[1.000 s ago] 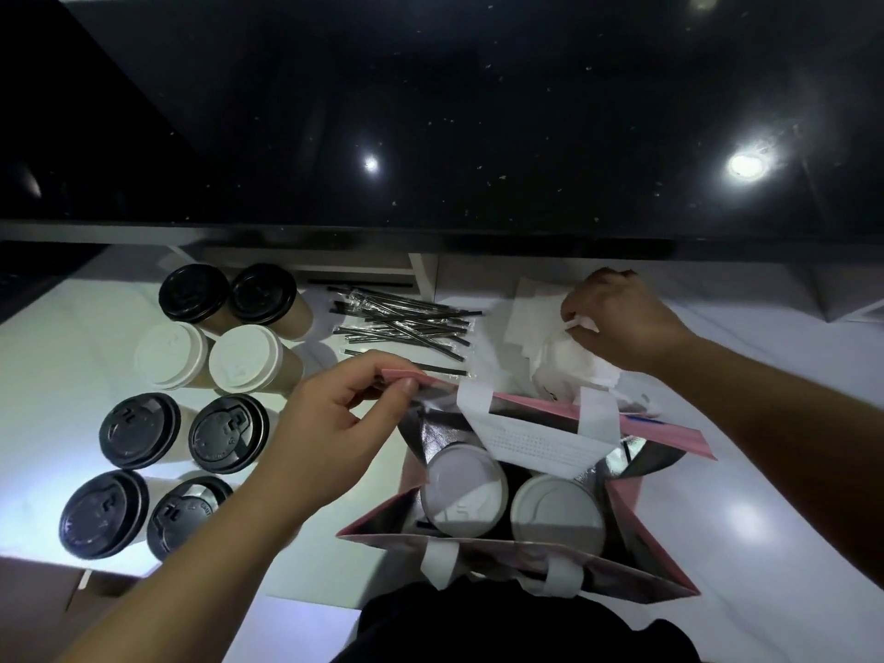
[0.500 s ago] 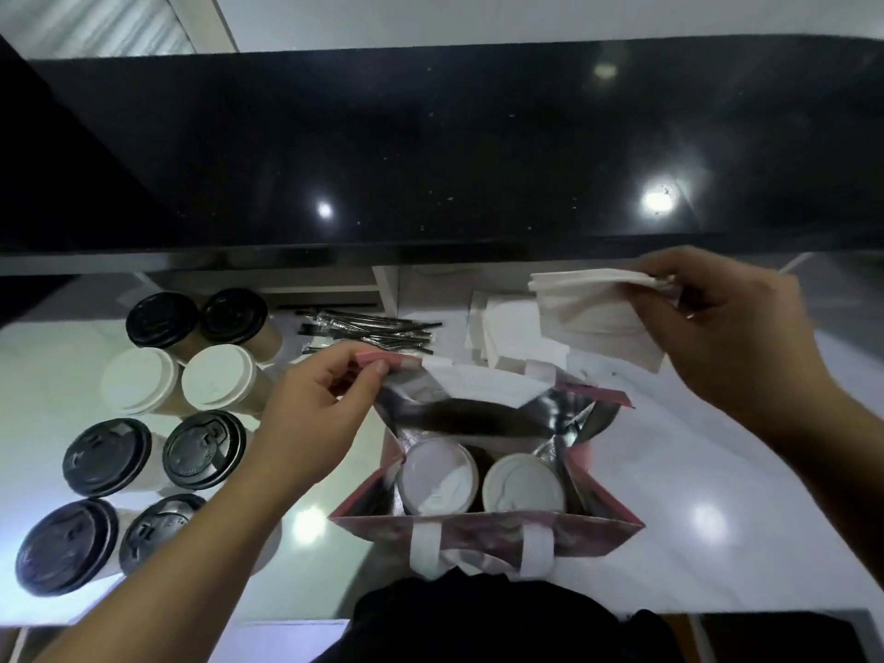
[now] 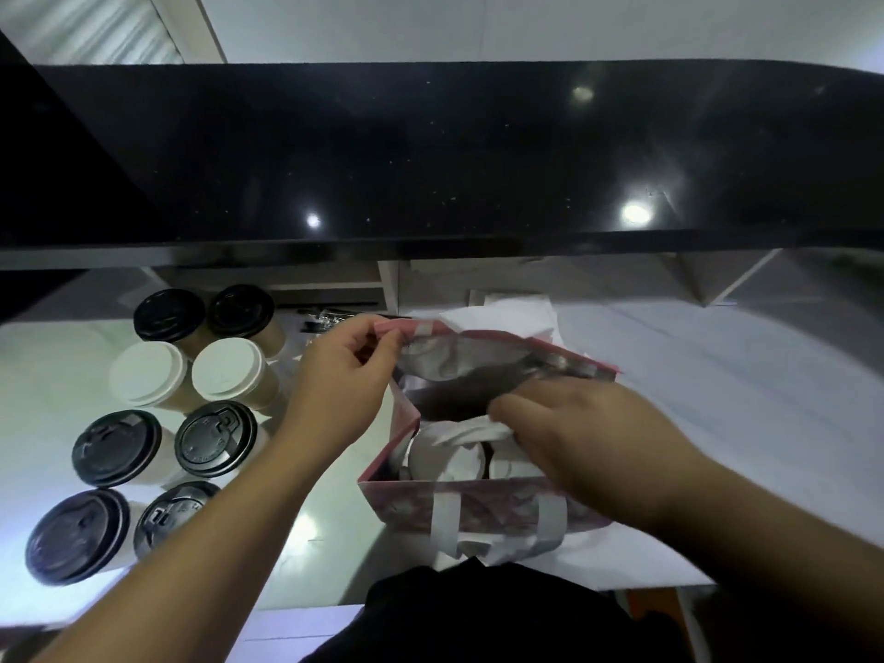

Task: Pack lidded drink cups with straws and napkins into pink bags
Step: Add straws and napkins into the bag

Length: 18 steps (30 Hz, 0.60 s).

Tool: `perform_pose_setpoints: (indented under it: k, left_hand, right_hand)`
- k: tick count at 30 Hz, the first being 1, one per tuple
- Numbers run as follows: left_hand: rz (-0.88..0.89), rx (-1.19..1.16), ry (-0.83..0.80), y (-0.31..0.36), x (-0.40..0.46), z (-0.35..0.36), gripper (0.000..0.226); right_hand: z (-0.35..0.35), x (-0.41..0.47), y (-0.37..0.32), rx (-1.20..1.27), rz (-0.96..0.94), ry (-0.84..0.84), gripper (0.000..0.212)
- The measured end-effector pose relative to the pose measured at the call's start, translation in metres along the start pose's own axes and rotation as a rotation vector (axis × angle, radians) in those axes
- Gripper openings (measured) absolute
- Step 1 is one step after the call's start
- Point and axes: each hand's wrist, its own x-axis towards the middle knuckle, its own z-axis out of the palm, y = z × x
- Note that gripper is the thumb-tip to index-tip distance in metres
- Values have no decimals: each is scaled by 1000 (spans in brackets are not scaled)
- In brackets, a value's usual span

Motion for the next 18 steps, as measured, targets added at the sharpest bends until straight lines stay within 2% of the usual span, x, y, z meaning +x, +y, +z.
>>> perform_pose_setpoints:
  k: [1,4,7,9,12,14,17,18]
  left_hand:
    - [4,3,-5,2,-1,0,18]
    - [1,-4,-22,5,-3,-1,19]
    - [-12,-4,-26,7,-5,-3,20]
    - [-20,-3,-36,8,-7,-3,19]
    - [-24,22,-56,10,-9,-3,18]
    - [-19,28,-58,11,-10,-3,17]
    - [-11,16,-61,13,-11,-3,17]
    - [-6,16,-63,13,-11,-3,17]
  right_hand:
    - [10,8,-5,32,65,-50,25]
    - [27,31,-9,400,385,-61,19]
    - [40,48,-2,666,589,-123,11]
    - [48,53,2,617,616,-252,11]
    - [59,58,3,318,558,-376,19]
    - [65,61,3,203,538,-445,23]
    - [60,67,0,97,538,-734,33]
    - [58,70,0,67,527,-779,35]
